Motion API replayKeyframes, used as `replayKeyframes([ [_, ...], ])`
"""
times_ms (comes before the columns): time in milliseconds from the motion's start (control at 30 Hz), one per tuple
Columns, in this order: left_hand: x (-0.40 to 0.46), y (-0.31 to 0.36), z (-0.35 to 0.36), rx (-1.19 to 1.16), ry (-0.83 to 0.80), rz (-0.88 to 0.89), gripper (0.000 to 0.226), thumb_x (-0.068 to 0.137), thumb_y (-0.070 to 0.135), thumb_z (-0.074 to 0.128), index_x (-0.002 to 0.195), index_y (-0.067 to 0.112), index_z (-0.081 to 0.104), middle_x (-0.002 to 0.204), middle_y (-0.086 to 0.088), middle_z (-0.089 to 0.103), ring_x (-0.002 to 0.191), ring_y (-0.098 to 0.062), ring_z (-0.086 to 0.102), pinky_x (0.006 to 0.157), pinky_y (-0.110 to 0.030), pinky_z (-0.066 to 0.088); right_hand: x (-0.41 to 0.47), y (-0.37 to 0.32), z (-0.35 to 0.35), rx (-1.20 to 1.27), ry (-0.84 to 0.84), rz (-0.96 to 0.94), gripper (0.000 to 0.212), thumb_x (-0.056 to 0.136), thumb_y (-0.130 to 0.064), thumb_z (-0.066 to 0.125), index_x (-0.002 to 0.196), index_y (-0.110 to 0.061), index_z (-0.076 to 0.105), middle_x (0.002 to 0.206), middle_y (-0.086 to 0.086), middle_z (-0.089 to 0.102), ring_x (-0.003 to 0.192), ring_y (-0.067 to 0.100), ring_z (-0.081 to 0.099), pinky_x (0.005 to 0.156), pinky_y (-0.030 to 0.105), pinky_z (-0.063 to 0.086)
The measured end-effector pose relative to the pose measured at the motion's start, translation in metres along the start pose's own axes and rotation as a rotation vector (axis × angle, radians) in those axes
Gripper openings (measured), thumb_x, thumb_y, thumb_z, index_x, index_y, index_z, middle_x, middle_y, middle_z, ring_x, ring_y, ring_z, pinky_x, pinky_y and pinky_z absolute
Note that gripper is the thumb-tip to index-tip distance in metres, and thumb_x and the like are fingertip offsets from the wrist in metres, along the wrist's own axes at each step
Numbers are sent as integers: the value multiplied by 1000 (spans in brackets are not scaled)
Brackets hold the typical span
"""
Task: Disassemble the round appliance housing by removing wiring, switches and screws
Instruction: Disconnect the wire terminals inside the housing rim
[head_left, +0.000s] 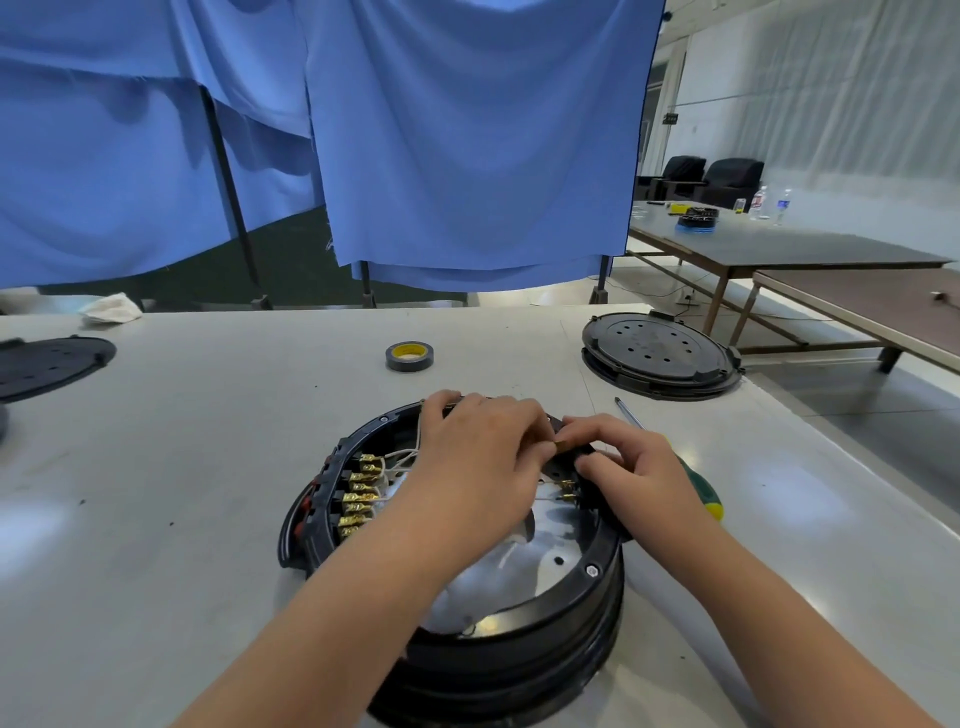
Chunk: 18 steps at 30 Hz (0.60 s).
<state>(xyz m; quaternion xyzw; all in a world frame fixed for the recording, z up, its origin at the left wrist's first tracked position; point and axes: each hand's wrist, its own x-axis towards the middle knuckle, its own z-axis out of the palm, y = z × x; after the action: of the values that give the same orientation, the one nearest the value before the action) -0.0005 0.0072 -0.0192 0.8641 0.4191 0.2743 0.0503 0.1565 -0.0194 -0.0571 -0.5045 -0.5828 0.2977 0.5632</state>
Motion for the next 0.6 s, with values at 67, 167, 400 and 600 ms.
replayKeyframes([
  [67, 1, -6, -1, -62, -11, -23, 9, 94, 34, 52, 96, 34, 61, 98, 16, 65, 102, -7, 52, 102, -32, 20, -1, 0, 0, -1, -10, -7, 35, 80, 11, 53, 79, -17, 74, 96, -1, 71, 97, 6, 66, 85, 21, 50],
  [167, 1, -9, 0, -87, -29, -19, 8, 93, 35, 54, 95, 36, 62, 96, 18, 65, 101, -5, 52, 102, -31, 19, -3, -1, -2, 32, -17, -17, 23, 81, 3, 63, 81, -18, 74, 95, 2, 72, 100, 15, 66, 93, 33, 49],
  [400, -1, -9, 1, -188, -60, 13, 7, 90, 30, 60, 93, 30, 66, 91, 14, 64, 90, -4, 56, 88, -30, 44, -2, -2, -4, 3, -25, -17, 18, 82, -5, 69, 76, -22, 73, 87, 1, 72, 106, 7, 62, 97, 38, 48],
  [600, -3, -7, 1, -299, 1, 0, 20, 92, 45, 50, 104, 32, 58, 95, 16, 58, 90, 6, 52, 76, -11, 43, 4, -9, -14, -90, 109, -45, 15, 87, -8, 63, 77, -18, 65, 81, 2, 69, 86, 13, 66, 84, 27, 49],
])
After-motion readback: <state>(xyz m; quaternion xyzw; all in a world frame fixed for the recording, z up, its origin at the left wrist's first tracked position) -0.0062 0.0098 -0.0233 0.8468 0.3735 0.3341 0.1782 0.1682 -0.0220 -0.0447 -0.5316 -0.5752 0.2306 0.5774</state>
